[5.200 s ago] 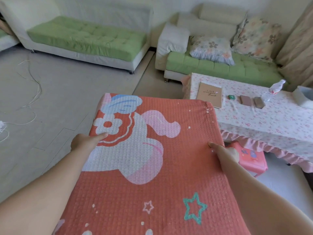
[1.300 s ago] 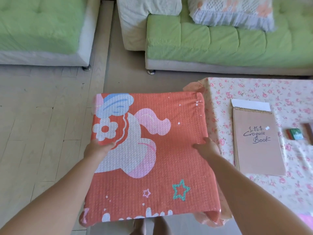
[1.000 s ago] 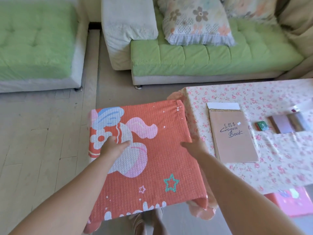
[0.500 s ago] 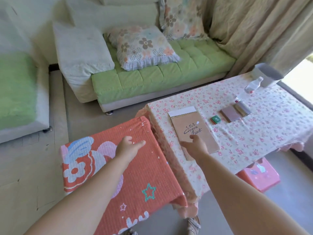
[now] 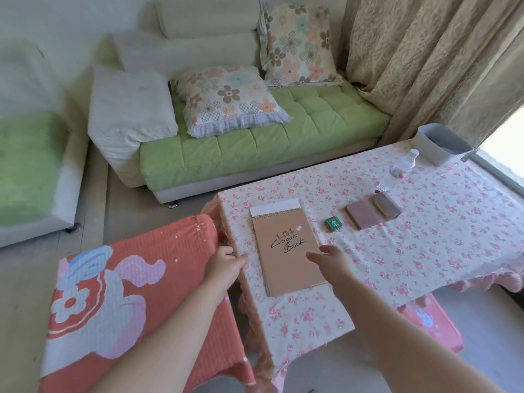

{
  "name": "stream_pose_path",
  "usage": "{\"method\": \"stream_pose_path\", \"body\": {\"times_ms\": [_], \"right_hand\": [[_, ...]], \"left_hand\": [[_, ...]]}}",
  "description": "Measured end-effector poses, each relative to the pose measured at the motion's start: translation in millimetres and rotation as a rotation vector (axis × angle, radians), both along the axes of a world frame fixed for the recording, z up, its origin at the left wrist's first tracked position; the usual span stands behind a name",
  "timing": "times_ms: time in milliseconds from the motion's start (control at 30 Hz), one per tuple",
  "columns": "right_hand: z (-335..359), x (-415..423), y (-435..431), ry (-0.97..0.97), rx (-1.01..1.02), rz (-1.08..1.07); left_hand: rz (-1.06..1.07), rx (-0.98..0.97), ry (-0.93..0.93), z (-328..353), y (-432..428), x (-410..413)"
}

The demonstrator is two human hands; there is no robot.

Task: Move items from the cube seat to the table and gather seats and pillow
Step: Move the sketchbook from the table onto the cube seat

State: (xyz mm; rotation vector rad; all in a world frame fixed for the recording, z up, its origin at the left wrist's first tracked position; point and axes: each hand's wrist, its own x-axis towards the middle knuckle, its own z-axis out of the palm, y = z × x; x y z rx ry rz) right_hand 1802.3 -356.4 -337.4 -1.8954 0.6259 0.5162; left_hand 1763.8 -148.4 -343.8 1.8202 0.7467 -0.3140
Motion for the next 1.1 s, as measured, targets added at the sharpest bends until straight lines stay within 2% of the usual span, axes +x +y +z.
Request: {"method": "stream_pose_path", "body": {"times_ms": [133,333,700,1100], "right_hand": [[1.9,19.6,-28.4,0.024,0.039,0.098],[-10.8,55.0,-78.9,0.053,-0.023,0.110],[-56.1,102.3,-76.7,0.135,-0.175,0.238],[-131.5,190.0,-75.1,0.239,-0.237,0.367]], "left_hand": [[0.102,0.012,0.042,-7.4,-36.1,13.7],[0.173,-0.003,0.064,-20.1,-79.9,36.0],[0.199,0.010,0.122,-70.5,-58.6,80.8],[0.288,0.043,0.208,-132.8,-53.7,152.4]]}}
